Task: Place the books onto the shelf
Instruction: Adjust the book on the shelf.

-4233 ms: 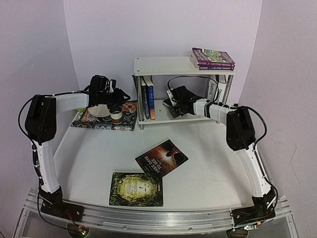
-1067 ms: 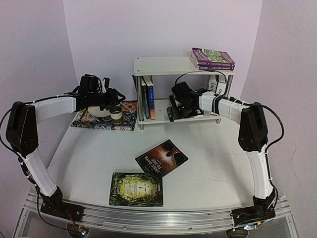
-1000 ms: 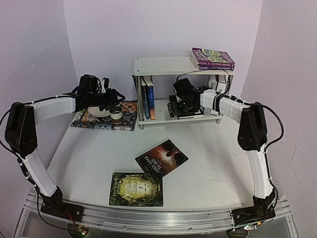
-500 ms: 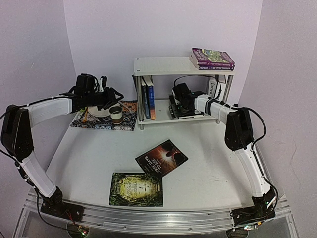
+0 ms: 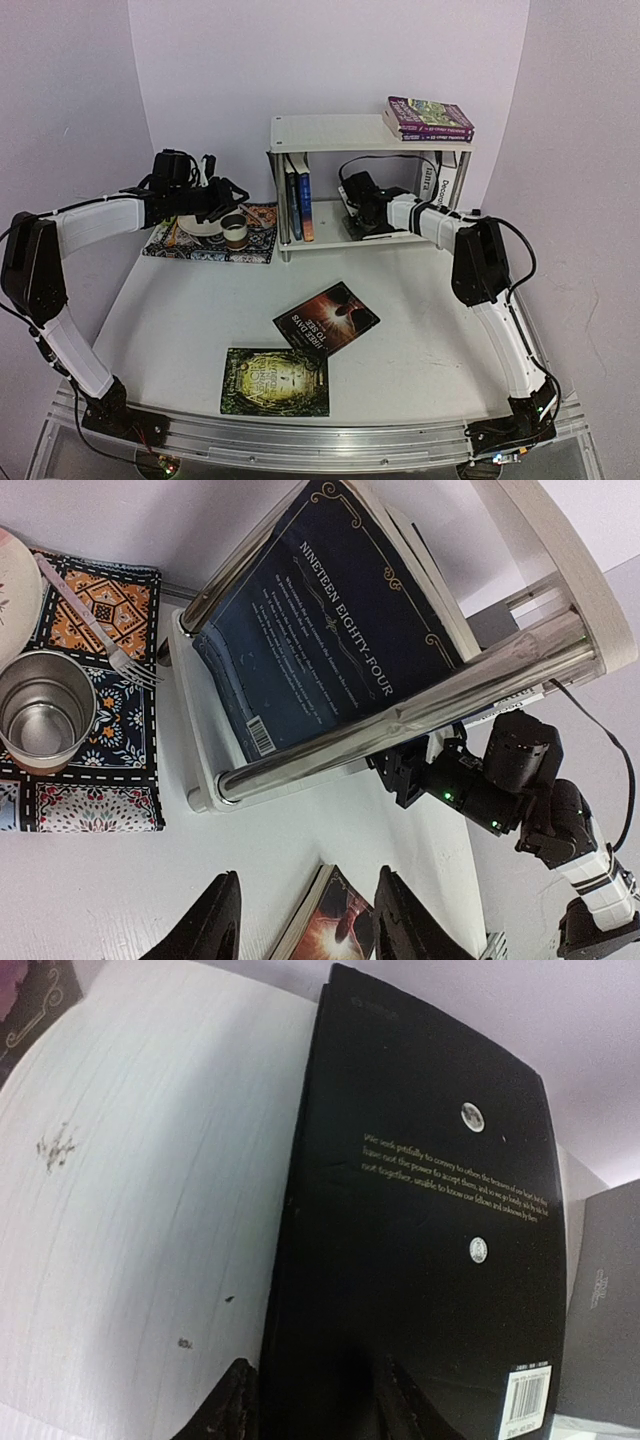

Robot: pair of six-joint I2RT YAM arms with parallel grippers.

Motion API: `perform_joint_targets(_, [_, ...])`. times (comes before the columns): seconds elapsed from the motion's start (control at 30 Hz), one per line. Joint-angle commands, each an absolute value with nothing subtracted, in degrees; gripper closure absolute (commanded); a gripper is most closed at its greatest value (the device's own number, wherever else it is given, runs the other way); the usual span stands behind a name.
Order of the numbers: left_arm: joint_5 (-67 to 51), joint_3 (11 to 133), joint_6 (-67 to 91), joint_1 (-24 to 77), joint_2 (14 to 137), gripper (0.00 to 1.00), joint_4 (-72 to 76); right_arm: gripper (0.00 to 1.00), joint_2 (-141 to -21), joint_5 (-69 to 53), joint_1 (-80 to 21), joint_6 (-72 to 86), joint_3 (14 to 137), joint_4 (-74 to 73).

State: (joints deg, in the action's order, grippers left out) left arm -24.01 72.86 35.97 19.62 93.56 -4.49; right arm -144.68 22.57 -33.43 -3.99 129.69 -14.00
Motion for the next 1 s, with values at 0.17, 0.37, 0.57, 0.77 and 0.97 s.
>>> perform_joint_targets(0.17, [-24.34,73.04,35.59,19.95,89.83,0.54,-3.95,0.94,-142.29,32.09,-36.27,-14.56,130.17,-16.75])
perform_joint_targets(0.37, [-24.26,73.04,35.51,20.28,89.74,0.54,-3.95,1.00,-141.91,35.29,-37.59,-18.10,130.00,-15.16])
perform_joint_targets(0.57, [-24.16,73.09,35.51,20.48,89.74,0.54,-3.96,0.92,-140.90,37.84,-38.50,-20.61,129.05,-14.03])
perform_joint_targets(0.77, [-24.17,72.78,35.51,20.65,89.70,0.54,-3.95,0.32,-138.34,32.18,-37.28,-14.37,126.12,-15.44])
perform_joint_targets(0.97, [-24.04,72.69,35.33,20.79,89.47,0.54,-3.93,0.02,-137.42,19.46,-33.04,-0.92,126.76,-19.33])
